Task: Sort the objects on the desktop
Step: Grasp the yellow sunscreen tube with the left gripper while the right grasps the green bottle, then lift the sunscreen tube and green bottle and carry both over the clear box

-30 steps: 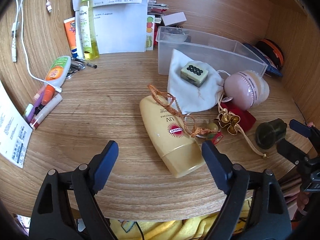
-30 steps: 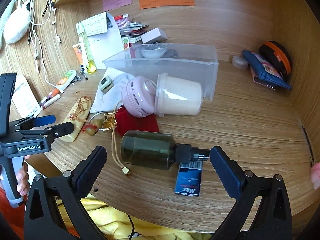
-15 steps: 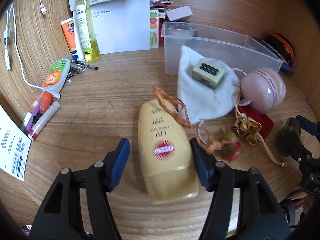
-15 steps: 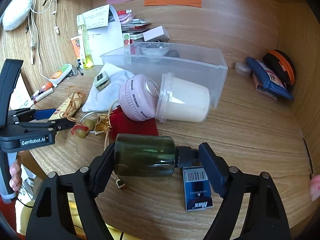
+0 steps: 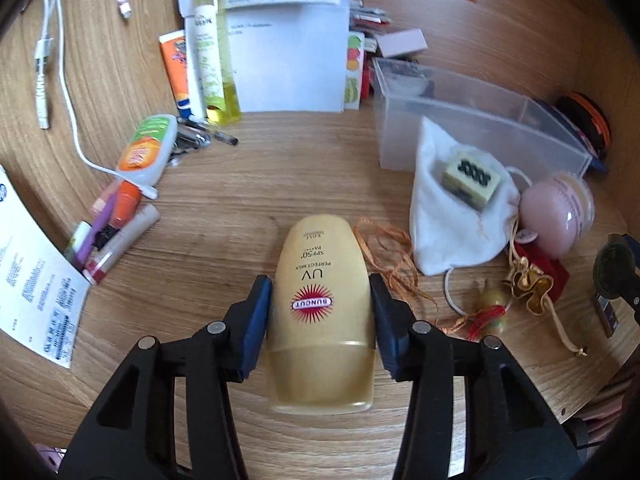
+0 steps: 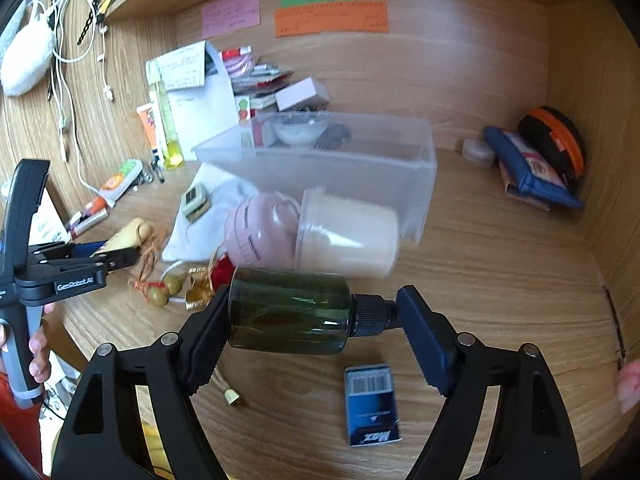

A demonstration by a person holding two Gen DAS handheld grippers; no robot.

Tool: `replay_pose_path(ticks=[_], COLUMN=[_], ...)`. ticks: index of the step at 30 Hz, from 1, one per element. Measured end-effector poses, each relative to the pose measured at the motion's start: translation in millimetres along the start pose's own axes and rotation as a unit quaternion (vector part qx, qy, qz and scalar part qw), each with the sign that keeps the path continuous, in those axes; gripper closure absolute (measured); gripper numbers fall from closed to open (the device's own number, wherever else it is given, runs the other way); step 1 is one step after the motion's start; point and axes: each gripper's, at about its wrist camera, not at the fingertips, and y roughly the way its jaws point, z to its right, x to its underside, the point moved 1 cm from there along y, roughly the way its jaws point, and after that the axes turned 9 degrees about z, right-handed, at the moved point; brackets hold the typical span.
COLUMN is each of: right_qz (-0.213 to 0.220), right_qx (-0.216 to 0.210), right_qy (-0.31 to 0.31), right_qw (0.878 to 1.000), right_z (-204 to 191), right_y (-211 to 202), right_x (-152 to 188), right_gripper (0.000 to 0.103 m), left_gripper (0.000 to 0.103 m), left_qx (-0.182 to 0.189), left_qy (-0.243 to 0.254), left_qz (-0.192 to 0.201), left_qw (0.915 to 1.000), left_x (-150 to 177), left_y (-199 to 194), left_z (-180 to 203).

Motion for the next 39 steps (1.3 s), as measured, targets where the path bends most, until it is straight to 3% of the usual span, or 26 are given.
replay_pose_path(ticks=[2, 3, 7, 10, 12, 14, 17, 19, 21, 23, 28, 31, 36, 39], right_qz=[0.004, 0.005, 0.016, 0.025, 0.029, 0.031, 0.028, 0.028, 0.030, 0.035, 0.041, 0.046, 0.039, 0.031], right_qx=[-0.002, -0.004, 0.001, 0.000, -0.005, -0.010, -0.014, -0.016, -0.017, -0.016, -0.020, -0.020, -0.034, -0.041], right_qy=[0.002, 0.002, -0.013, -0.024, -0.028, -0.033, -0.042, -0.045, -0.048, -0.051, -0.055, -0.066, -0.074, -0.071], right_qw=[1.000, 1.000, 1.000, 0.999, 0.999, 0.999, 0.999, 0.998, 0.998, 0.998, 0.997, 0.997, 0.996, 0.996], right_z=[1, 2, 1, -2, -4, -6, -8, -7, -5, -4, 1, -3, -9, -8], right_y=[0, -1, -2, -3, -3, -5, -1, 1, 3, 4, 6, 6, 15, 23], right_x=[-4, -7, -18, -27, -30, -33, -40, -45, -51, -59, -79, -84, -85, -89], right_gripper=[0.024, 0.024, 0.024, 0.024, 0.024, 0.024, 0.024, 0.024, 0.024, 0.024, 0.024, 0.024, 0.024, 0.024], left_gripper=[0.062, 0.078, 0.079, 0.081, 0.080, 0.080, 0.077, 0.069, 0.055, 0.049, 0.050, 0.050, 0.054, 0.054], left_qx=[0.001, 0.004, 0.014, 0.014, 0.025, 0.003, 0.008, 0.043, 0.075, 0.075, 0.066, 0.047, 0.063, 0.084], left_qy=[-0.001, 0.000, 0.012, 0.000, -0.018, -0.014, -0.012, -0.017, -0.024, -0.012, 0.022, 0.049, 0.044, 0.013], left_qz=[0.010, 0.017, 0.034, 0.011, 0.009, 0.007, 0.004, -0.006, -0.011, -0.013, -0.056, -0.040, -0.043, -0.040], left_qw=[1.0000, 0.9998, 0.9993, 0.9998, 0.9995, 0.9999, 0.9999, 0.9989, 0.9968, 0.9970, 0.9960, 0.9969, 0.9961, 0.9956], left_x=[-5, -7, -19, -18, -16, -16, -14, -13, -12, -10, 0, -1, -10, -11], left_y=[-5, -10, -16, 0, 3, 2, -1, -5, -8, -7, 15, 20, 30, 25], left_z=[-2, -2, 3, -3, -12, -16, -17, -17, -15, -8, 6, 11, 7, -6])
